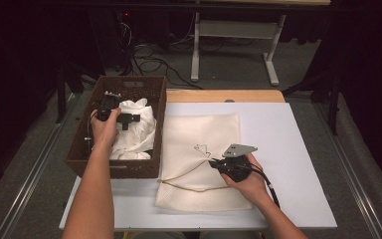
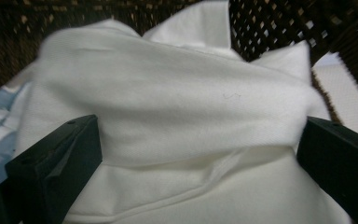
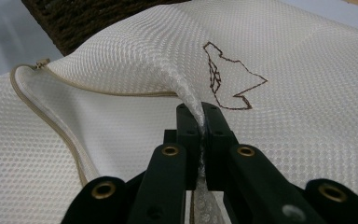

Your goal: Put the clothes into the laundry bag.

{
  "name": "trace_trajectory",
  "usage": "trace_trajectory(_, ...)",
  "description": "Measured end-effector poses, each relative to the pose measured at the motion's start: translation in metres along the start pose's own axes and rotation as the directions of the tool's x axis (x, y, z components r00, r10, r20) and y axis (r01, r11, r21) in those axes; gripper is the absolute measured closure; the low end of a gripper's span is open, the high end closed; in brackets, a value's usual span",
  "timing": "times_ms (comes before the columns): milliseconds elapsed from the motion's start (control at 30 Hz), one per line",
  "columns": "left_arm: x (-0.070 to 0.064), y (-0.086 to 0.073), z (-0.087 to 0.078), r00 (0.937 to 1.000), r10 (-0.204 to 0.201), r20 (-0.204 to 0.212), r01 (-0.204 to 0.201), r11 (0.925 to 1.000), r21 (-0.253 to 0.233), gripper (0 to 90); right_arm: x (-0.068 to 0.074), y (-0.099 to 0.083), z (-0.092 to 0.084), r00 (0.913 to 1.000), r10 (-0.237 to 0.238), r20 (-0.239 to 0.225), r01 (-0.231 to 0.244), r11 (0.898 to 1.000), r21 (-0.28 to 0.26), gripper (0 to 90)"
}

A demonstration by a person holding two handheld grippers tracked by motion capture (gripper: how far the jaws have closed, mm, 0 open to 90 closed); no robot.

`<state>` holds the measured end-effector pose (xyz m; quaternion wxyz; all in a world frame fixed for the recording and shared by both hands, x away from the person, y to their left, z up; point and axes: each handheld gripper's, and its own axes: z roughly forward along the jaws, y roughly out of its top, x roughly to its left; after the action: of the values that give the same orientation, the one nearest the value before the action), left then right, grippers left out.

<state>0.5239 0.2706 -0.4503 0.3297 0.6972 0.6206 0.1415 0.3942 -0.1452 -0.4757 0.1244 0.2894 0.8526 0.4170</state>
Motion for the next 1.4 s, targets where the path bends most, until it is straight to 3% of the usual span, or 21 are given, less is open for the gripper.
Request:
trace_trajectory(100, 0.004, -0.003, 0.011, 0.9999, 0.0, -0.014, 0.001, 0.9977, 0.067, 0.0, 0.002, -0.001, 0.001, 0.9999, -0.013, 0.004, 0.013, 1.0, 0.007, 88.6)
trace_trajectory(167, 0.007, -0.007, 0.02, 0.9995, -0.026, -0.018, 0.027, 0.9935, 0.11, 0.0, 0.003, -0.001, 0.002, 0.9999, -0.01, 0.004, 0.01, 1.0, 0.008, 88.6)
trace_trajectory(267, 0.007, -0.011, 0.029, 0.9953, -0.043, -0.086, 0.058, 0.9815, 0.182, 0.0, 0.003, -0.001, 0.002, 0.9999, -0.015, 0.007, 0.015, 1.0, 0.015, 88.5)
trace_trajectory(367, 0.009, -0.013, 0.03, 0.9947, -0.063, -0.081, 0.079, 0.9747, 0.209, 0.0, 0.003, -0.001, 0.003, 0.9999, -0.013, 0.003, 0.013, 1.0, 0.018, 88.6)
trace_trajectory(467, 0.009, -0.015, 0.033, 0.9953, -0.073, -0.063, 0.087, 0.9622, 0.258, 0.0, 0.004, -0.001, 0.006, 1.0, -0.007, -0.004, 0.007, 1.0, 0.02, 88.6)
trace_trajectory(700, 0.0, -0.018, 0.042, 0.9998, -0.003, -0.02, 0.01, 0.945, 0.327, 0.0, 0.009, 0.0, 0.008, 0.9996, -0.021, -0.02, 0.022, 0.999, 0.027, 88.5)
trace_trajectory(867, -0.009, -0.018, 0.045, 0.994, 0.094, -0.055, -0.068, 0.9272, 0.368, 2.8, 0.008, 0.0, 0.01, 0.9995, -0.014, -0.028, 0.015, 1.0, 0.027, 88.6)
trace_trajectory(1000, -0.011, -0.016, 0.04, 0.9916, 0.088, -0.095, -0.048, 0.9308, 0.362, 23.9, 0.008, 0.001, 0.011, 0.9994, -0.016, -0.031, 0.017, 0.999, 0.027, 88.5)
trace_trajectory(1100, -0.016, -0.013, 0.035, 0.9905, 0.11, -0.082, -0.074, 0.9302, 0.36, 45.1, 0.008, 0.001, 0.011, 0.9994, -0.014, -0.031, 0.014, 1.0, 0.027, 88.5)
trace_trajectory(1167, -0.014, -0.012, 0.033, 0.9951, 0.08, -0.058, -0.055, 0.936, 0.348, 58.1, 0.009, 0.002, 0.01, 0.9995, -0.01, -0.029, 0.011, 0.999, 0.033, 88.5)
trace_trajectory(1233, -0.009, -0.011, 0.028, 0.9995, 0.026, -0.017, -0.019, 0.9453, 0.326, 62.5, 0.009, 0.001, 0.01, 0.9996, -0.012, -0.027, 0.013, 0.999, 0.03, 88.5)
trace_trajectory(1267, -0.004, -0.01, 0.024, 0.9988, -0.023, 0.043, 0.009, 0.955, 0.296, 63.5, 0.009, 0.001, 0.01, 0.9995, -0.01, -0.029, 0.011, 1.0, 0.028, 88.6)
trace_trajectory(1300, 0.002, -0.01, 0.018, 0.9852, -0.096, 0.142, 0.058, 0.9654, 0.254, 64.1, 0.009, 0.001, 0.009, 0.9995, -0.004, -0.032, 0.005, 1.0, 0.025, 88.6)
trace_trajectory(1333, 0.009, -0.009, 0.011, 0.948, -0.162, 0.274, 0.108, 0.9732, 0.203, 64.3, 0.009, 0.001, 0.009, 0.9994, -0.005, -0.033, 0.006, 1.0, 0.016, 88.5)
trace_trajectory(1400, 0.011, -0.006, 0.004, 0.896, -0.179, 0.406, 0.124, 0.9795, 0.159, 63.8, 0.009, 0.002, 0.009, 0.9995, -0.001, -0.032, 0.002, 1.0, 0.017, 88.6)
